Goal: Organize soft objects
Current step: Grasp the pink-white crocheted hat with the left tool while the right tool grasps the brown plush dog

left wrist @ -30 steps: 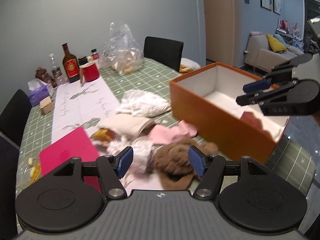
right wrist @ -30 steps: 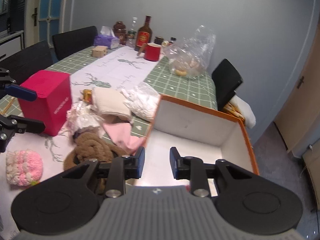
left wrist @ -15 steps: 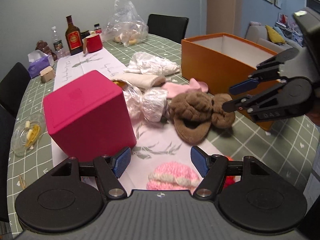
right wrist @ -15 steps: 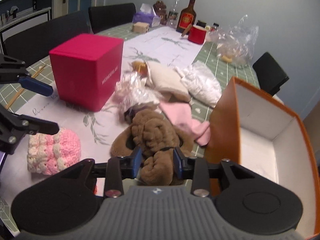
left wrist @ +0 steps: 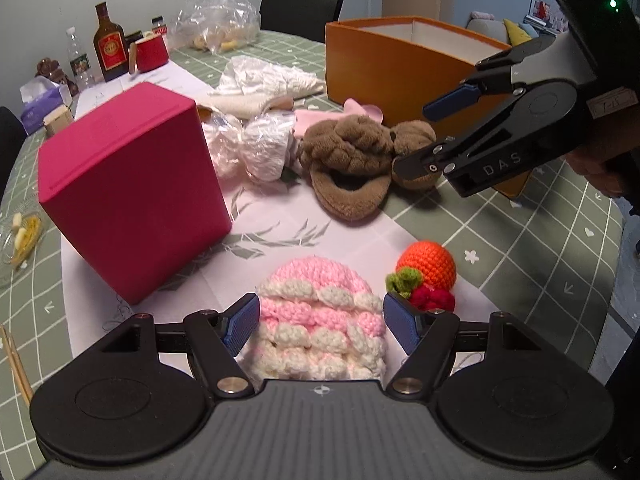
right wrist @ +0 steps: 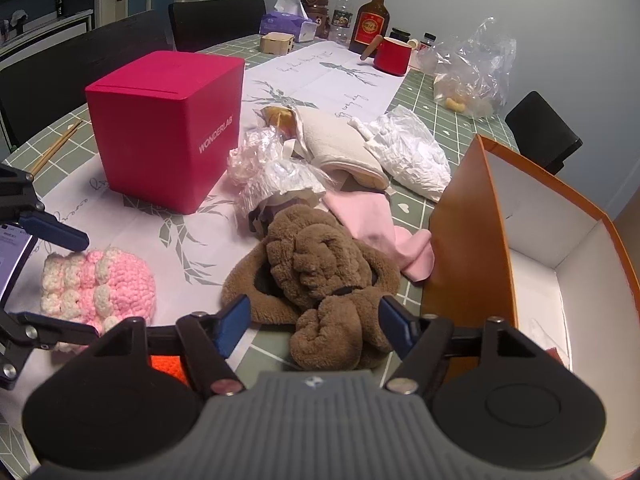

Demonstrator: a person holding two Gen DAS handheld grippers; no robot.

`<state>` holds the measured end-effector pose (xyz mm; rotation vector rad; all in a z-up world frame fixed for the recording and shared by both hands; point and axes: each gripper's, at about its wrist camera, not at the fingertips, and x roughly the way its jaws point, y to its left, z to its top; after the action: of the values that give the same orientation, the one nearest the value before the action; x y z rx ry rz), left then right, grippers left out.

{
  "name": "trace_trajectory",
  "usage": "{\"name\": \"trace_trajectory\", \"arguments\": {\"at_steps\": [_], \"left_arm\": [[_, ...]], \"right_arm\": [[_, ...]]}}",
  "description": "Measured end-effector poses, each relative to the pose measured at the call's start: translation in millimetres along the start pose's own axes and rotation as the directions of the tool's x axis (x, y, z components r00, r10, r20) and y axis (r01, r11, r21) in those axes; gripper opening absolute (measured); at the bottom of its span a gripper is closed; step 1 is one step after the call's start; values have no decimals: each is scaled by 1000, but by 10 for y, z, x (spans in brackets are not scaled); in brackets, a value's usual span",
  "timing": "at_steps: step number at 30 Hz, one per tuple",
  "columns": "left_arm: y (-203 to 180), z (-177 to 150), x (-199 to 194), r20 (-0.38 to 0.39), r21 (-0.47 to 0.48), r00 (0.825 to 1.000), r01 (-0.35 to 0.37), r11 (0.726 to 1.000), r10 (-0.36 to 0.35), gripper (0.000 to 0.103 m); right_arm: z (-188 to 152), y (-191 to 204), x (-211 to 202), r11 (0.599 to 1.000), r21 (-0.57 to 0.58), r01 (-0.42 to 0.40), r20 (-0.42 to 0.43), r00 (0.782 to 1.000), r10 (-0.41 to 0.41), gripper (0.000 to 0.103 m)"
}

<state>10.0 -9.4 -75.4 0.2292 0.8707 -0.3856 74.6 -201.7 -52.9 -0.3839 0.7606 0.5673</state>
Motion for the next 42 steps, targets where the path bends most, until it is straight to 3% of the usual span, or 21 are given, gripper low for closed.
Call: {"name": "trace_trajectory", "arguments": {"at_steps": [10, 24, 34, 40, 42], "left_arm": [[-42, -35, 127, -24, 43, 999, -26, 999, 27, 95], [70, -83, 283, -82, -42, 997, 9, 999, -12, 97], [156, -37, 276, -88, -118, 996, 18, 993, -29, 85], [159, -23, 228, -87, -120, 996, 21, 992, -32, 79], [158, -26, 212, -89, -119, 996, 19, 993, -30, 78]], "right_arm": [[2, -84, 130, 999, 32, 12, 6, 1000, -12, 73], [112, -16, 513, 998, -47, 32, -38, 999, -34, 76], [92, -19, 672, 997, -75, 29, -64, 997, -34, 75], [115, 6, 617, 995, -98, 26, -77, 996, -34, 57], [112, -19, 585, 996, -90, 16, -80, 996, -23, 56]]}}
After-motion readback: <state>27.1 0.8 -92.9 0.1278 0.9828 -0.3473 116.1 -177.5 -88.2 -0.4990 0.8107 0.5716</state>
